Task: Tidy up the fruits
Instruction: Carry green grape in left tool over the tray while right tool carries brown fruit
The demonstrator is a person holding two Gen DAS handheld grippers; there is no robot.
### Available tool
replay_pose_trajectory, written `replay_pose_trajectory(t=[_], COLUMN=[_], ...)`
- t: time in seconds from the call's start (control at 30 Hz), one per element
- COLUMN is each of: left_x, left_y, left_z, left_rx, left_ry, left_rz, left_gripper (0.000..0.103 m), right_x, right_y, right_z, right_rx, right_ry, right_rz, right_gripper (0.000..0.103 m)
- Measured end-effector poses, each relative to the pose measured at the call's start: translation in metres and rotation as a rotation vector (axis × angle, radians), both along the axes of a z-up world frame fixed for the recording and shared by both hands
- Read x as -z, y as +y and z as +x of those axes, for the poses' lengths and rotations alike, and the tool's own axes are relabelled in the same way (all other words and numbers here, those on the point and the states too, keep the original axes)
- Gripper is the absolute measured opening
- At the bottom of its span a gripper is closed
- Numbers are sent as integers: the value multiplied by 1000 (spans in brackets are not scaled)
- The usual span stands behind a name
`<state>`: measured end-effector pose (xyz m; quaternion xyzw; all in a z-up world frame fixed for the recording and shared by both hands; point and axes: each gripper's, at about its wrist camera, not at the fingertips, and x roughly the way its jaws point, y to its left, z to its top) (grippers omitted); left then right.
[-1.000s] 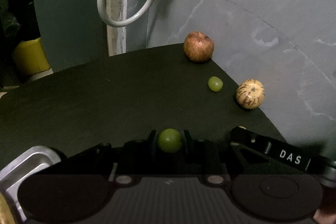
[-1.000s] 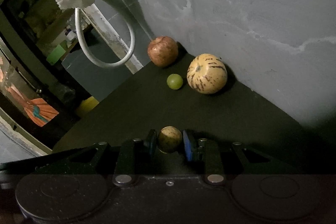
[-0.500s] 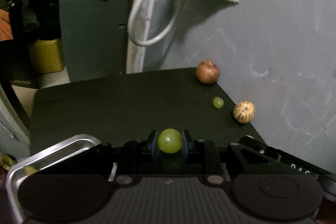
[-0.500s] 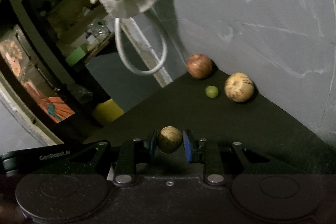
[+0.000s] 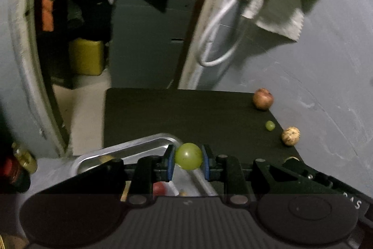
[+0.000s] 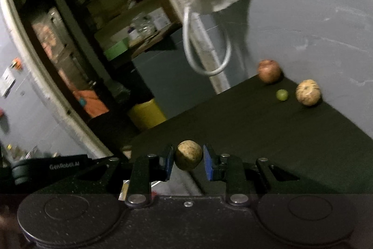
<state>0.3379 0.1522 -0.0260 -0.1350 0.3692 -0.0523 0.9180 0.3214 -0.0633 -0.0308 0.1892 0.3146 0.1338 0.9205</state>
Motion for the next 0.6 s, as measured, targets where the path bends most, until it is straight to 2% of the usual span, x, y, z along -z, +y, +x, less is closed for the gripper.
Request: replay_pose_trajectory(t=[0.27,0.6], left_x=[2,23], left_y=[39,52], left_z=[-36,-79], left_rx=[-61,-60], left_ry=[4,50], left_rz=[-29,-55], left_gripper=[26,26], right_x=[0,15], right_y=[31,46], right_z=[-33,-69], right_rx=[-105,-173], right_ry=[12,61], right_rz=[-62,-144], right_gripper=[29,29])
